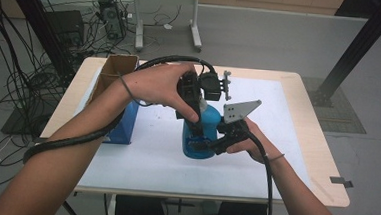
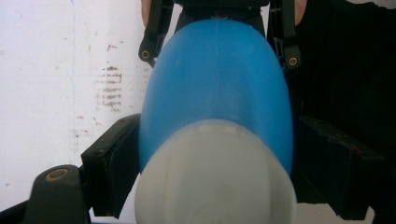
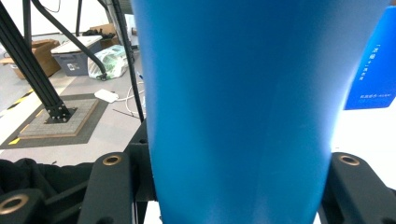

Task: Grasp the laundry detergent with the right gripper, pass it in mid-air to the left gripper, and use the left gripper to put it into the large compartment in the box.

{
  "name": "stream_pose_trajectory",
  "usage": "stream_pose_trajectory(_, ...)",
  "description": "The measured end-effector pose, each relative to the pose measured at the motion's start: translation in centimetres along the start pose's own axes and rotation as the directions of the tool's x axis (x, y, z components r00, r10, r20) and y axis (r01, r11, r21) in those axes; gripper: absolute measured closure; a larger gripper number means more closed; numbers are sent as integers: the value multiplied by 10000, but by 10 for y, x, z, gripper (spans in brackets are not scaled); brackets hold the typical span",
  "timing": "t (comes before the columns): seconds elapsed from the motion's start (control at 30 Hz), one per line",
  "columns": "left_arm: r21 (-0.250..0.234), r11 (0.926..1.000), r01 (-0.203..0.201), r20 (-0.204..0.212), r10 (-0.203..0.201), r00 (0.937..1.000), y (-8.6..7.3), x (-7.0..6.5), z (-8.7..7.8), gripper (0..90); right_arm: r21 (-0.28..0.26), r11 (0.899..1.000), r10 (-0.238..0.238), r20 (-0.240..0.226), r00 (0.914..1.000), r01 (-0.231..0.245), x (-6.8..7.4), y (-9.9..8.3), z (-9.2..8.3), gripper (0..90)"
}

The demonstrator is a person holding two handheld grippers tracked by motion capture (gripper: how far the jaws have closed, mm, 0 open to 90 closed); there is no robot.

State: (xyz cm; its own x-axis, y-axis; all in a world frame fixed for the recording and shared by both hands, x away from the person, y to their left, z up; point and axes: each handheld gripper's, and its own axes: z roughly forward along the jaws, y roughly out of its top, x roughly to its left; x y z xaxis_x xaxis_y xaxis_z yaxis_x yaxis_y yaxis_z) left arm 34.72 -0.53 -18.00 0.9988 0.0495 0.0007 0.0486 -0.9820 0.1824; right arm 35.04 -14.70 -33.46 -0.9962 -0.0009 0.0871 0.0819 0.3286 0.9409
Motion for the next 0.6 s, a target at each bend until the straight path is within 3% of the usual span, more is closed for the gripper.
stream_pose_trajectory(0.6,118,9999,-91,10,91,10000,4,-1,0,320,48,10000,-86,-68,9999,86,2,1,2,427)
